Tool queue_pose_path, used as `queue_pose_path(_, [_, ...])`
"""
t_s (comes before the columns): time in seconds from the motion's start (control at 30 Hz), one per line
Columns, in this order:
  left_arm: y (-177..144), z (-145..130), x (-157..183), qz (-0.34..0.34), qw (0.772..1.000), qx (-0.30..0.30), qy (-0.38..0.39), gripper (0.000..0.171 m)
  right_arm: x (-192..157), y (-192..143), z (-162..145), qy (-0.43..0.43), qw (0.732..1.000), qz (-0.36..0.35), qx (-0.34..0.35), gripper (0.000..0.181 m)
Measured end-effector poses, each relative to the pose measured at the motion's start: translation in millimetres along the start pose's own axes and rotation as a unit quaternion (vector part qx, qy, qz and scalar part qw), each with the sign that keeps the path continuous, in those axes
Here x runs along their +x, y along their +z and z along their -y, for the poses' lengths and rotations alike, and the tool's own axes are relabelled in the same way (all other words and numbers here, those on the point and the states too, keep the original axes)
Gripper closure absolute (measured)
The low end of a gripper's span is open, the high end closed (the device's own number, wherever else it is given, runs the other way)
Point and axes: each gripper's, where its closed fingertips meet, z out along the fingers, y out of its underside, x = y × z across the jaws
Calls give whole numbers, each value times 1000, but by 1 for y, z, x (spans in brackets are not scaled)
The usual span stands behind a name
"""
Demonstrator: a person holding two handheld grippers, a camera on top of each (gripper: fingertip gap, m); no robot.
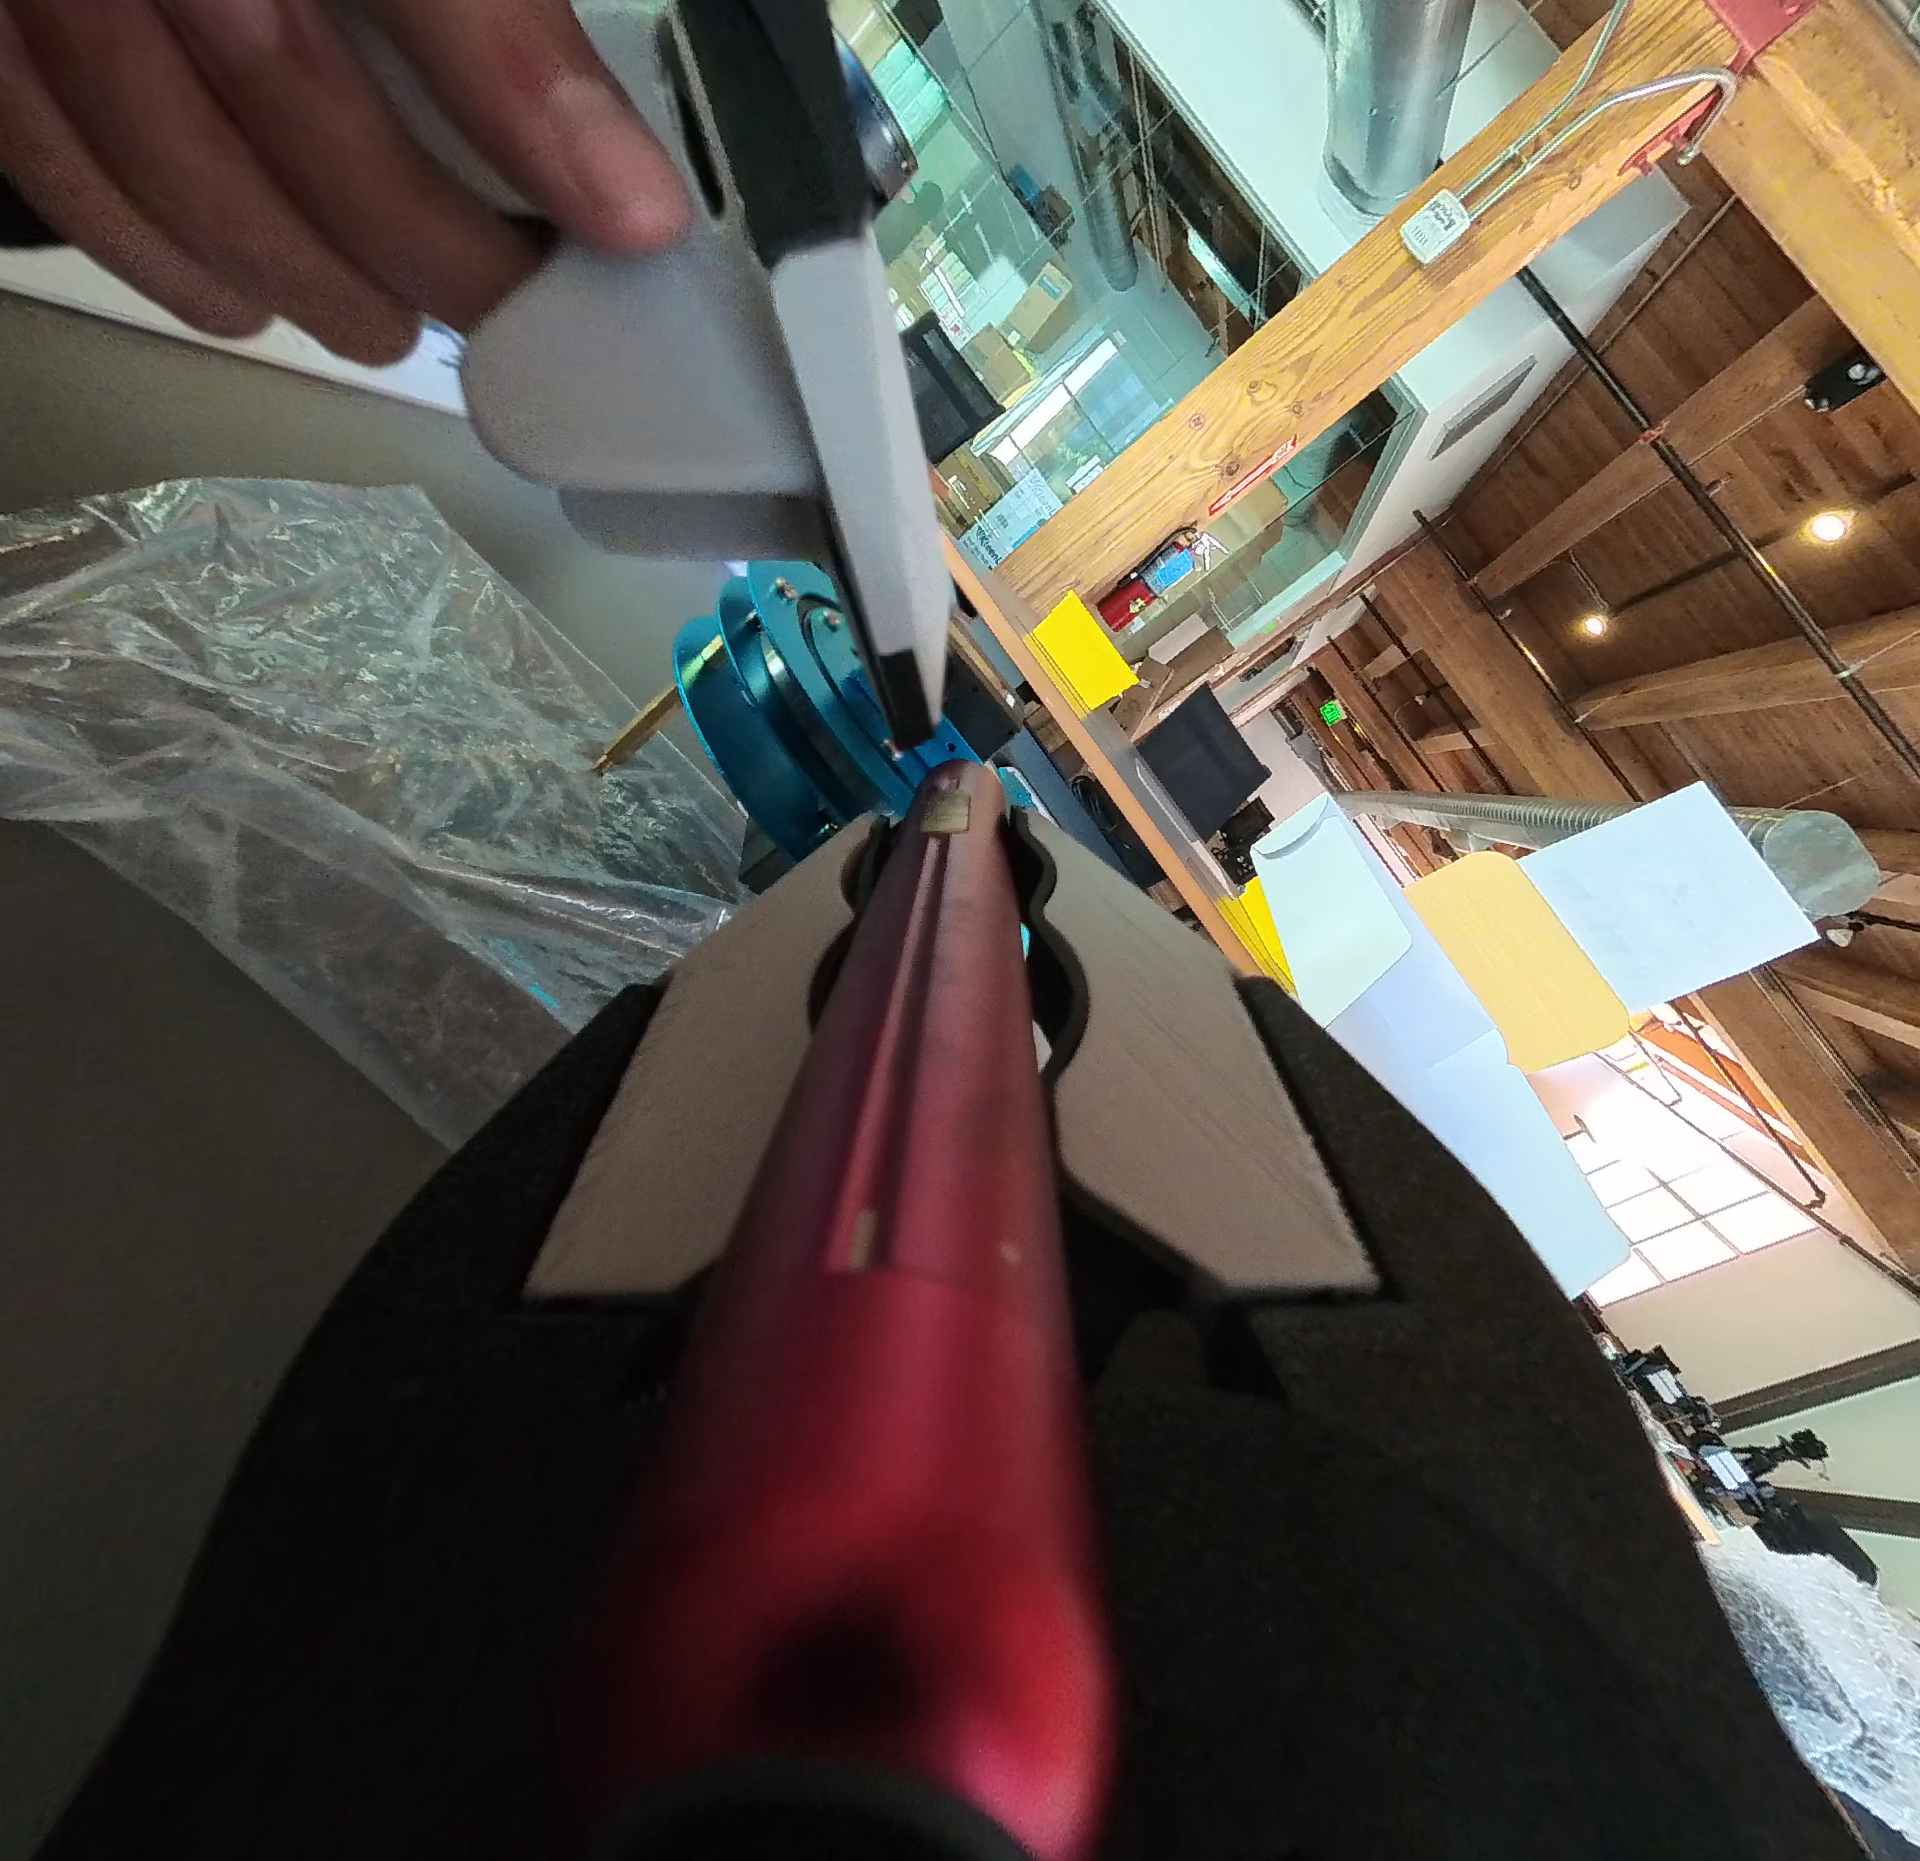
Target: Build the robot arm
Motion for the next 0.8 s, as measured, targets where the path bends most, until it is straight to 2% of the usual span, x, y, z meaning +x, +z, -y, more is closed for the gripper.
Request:
queue_pose_path(0.1, [2, 5, 0, 5, 1000, 18, 1, 167, 0, 0, 0, -1, 1000, 0, 0, 161])
queue_pose_path(0.17, [2, 9, 7, 2, 999, 29, 16, 171, 0, 0, 0, -2, 1000, 0, 0, 161])
queue_pose_path(0.27, [4, 10, 18, -16, 999, 32, 22, 171, 0, 0, 0, -4, 1000, -1, 0, 161])
queue_pose_path(0.43, [10, 5, 19, -8, 999, 21, 31, 171, 0, 0, 0, -4, 1000, 0, -1, 161])
queue_pose_path(0.8, [10, 7, 17, -39, 999, 28, -15, 171, 0, 2, -1, 6, 1000, 6, 0, 161])
